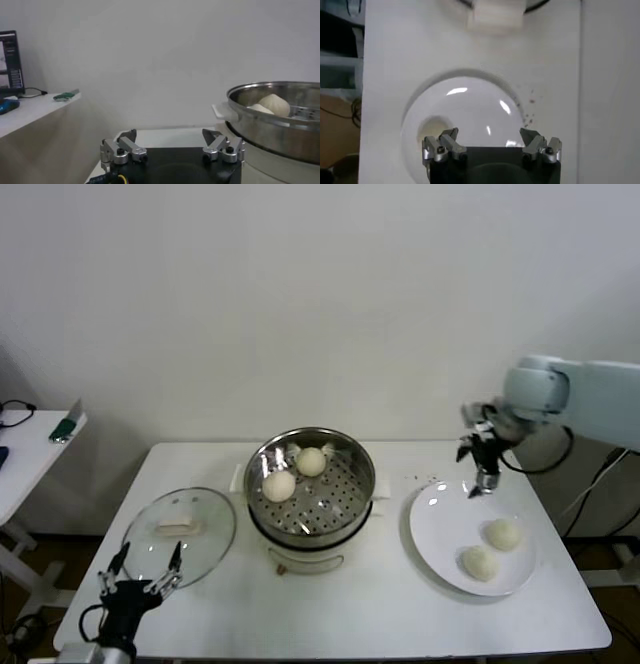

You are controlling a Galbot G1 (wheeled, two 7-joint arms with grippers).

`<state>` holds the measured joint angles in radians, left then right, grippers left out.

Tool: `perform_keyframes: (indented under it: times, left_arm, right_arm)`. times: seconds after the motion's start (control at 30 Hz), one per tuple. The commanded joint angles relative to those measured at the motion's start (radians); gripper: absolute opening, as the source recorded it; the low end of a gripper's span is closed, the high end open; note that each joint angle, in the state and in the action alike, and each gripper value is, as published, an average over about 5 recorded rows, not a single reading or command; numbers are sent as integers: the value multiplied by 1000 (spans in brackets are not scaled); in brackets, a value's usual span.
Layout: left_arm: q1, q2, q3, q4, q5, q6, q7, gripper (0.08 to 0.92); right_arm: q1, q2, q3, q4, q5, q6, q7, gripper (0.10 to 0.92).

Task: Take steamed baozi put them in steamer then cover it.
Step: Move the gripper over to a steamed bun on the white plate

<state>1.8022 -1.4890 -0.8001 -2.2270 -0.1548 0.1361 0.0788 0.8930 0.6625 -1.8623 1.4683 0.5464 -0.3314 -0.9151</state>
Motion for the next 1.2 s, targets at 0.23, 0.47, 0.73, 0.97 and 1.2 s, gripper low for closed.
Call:
perform_keyframes:
  times: [0.23, 0.47, 0.73, 0.97, 1.2]
  left_arm:
    - [11, -13, 3, 0, 13, 0, -2, 823]
    - [16, -12, 3, 0, 12, -1, -2, 823]
    - [18, -9, 6, 0, 14, 2, -2, 823]
    - [17, -6, 7, 0, 15, 4, -2, 823]
    - [17, -6, 5, 0, 14, 6, -2, 823]
  right_arm:
    - [-378, -168, 216, 19, -229, -13, 29, 823]
    - [-445, -156, 274, 20, -236, -38, 51, 823]
    - [-480, -160, 302, 32, -242, -58, 71, 823]
    - [-513, -161, 336, 26, -258, -72, 88, 823]
    - [-539, -159, 357, 29, -273, -85, 94, 815]
